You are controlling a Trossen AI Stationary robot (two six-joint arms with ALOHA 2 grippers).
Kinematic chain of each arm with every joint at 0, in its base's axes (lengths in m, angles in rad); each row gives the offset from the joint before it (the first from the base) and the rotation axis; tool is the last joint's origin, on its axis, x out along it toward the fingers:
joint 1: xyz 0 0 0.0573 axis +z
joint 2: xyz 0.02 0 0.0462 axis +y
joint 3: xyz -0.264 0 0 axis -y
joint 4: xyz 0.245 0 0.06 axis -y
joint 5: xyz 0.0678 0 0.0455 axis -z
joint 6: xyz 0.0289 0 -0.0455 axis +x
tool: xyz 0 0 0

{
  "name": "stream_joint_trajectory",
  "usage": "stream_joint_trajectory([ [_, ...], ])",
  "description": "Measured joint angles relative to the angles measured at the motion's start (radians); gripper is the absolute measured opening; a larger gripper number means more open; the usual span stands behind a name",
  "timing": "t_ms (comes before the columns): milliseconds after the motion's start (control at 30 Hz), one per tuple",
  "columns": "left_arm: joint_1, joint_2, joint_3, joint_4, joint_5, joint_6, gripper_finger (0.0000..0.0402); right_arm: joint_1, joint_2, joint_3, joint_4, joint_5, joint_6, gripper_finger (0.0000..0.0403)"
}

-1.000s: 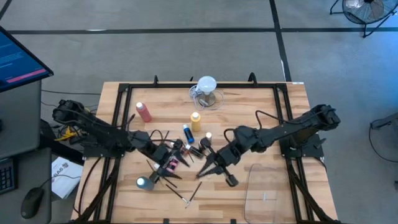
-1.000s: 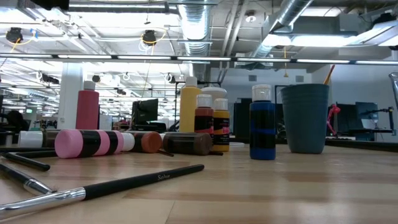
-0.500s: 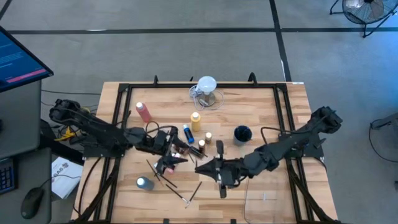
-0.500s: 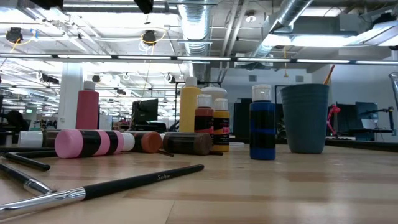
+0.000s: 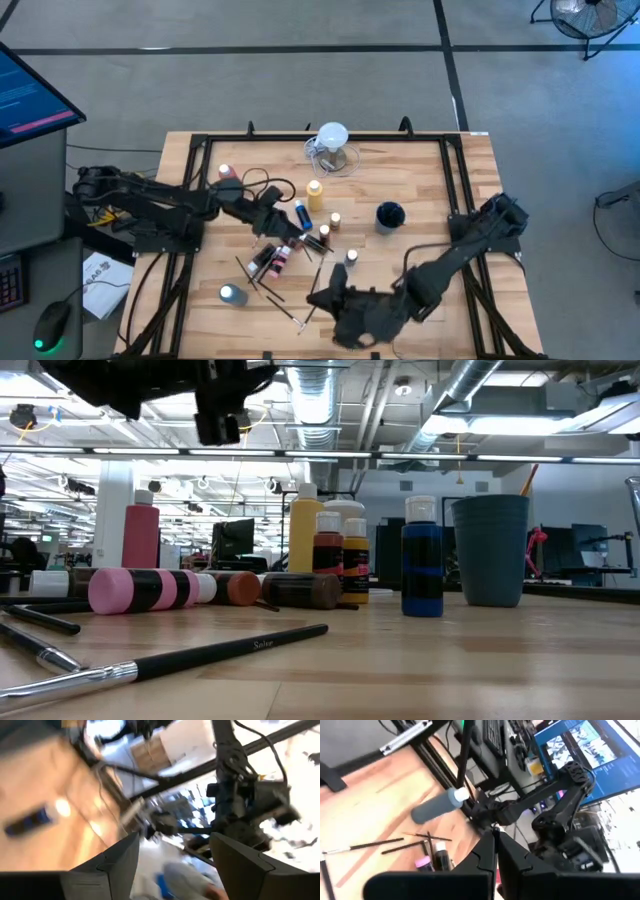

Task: Pick & Place Paint Supplies
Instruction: Put the black silver paintbrush into the blue cup

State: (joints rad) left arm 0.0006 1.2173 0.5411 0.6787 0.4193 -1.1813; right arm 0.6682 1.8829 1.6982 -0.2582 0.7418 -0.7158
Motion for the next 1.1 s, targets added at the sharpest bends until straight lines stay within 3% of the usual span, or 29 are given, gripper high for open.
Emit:
stream_joint_trajectory([
  [133, 0.016, 0.001, 0.000, 0.001, 0.069, -0.135, 0.0231, -0.004, 0.094, 0.078, -0.114, 0.024, -0.002, 0.0000],
  [333, -0.010, 0.011, 0.000, -0.018, 0.132, -0.210, 0.0231, -0.035, 0.136, 0.108, -0.105, 0.087, -0.052, 0.0000],
  [733, -0.031, 0.011, -0.001, -0.058, 0.219, -0.263, 0.0231, -0.081, 0.123, 0.108, 0.012, 0.080, -0.144, 0.0000],
  [1100, -0.031, 0.011, -0.001, -0.037, 0.192, -0.221, 0.0231, -0.110, 0.132, 0.107, 0.083, 0.015, -0.156, 0.0000],
])
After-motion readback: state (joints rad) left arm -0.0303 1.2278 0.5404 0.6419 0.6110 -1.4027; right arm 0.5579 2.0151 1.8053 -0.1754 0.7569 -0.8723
